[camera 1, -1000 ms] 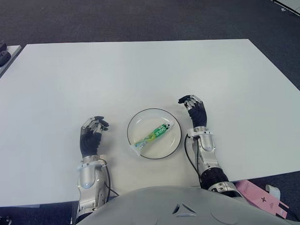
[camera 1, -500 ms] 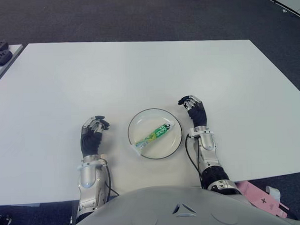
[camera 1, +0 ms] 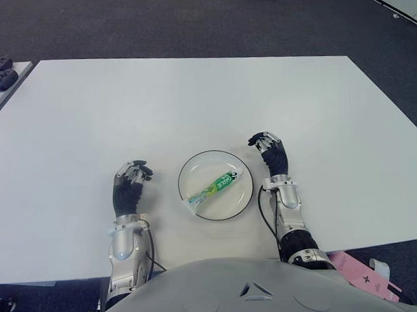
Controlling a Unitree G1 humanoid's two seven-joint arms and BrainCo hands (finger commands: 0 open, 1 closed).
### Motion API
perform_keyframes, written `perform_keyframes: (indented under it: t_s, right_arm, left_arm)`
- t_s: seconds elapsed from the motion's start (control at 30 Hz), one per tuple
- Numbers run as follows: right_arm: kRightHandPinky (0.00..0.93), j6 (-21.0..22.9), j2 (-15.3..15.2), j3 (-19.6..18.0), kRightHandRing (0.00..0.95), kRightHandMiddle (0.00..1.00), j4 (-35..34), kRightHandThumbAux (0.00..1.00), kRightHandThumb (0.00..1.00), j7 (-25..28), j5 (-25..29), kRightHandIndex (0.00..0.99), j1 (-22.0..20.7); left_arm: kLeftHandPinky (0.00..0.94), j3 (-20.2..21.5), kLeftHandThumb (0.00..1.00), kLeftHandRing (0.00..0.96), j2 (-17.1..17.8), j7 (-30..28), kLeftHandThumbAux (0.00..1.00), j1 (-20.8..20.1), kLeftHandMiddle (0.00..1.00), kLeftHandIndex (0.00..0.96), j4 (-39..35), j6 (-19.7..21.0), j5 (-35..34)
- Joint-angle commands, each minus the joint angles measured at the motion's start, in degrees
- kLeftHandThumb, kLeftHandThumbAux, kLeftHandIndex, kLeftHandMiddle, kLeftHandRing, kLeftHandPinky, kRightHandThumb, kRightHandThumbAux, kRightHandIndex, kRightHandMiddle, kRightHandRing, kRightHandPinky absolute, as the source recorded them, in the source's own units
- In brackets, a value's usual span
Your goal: Put the toothpaste on the table into the plate.
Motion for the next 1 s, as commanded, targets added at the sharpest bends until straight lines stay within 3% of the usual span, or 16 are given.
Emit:
perform_keyframes:
  t_s: [0.03, 1.0]
  right_arm:
    - [0.508, 1.0, 0.6, -0.9, 0.506, 0.507, 1.8, 0.725, 0.707, -0.1, 0.2, 0.430, 4.8]
    - [0.505, 5.1, 1.7, -1.4, 0.501, 0.507, -3.3, 0.725, 0.705, -4.4, -2.2, 0.429, 8.7]
  left_arm:
    - [0.522, 0.1, 0.697, 0.540, -0.6, 1.8, 0.722, 0.3, 0.560, 0.434, 1.7, 1.6, 1.3]
    - [0.533, -0.2, 0.698, 0.542, 0.0, 3.2, 0.721, -0.4, 0.548, 0.434, 3.5, 1.4, 3.1]
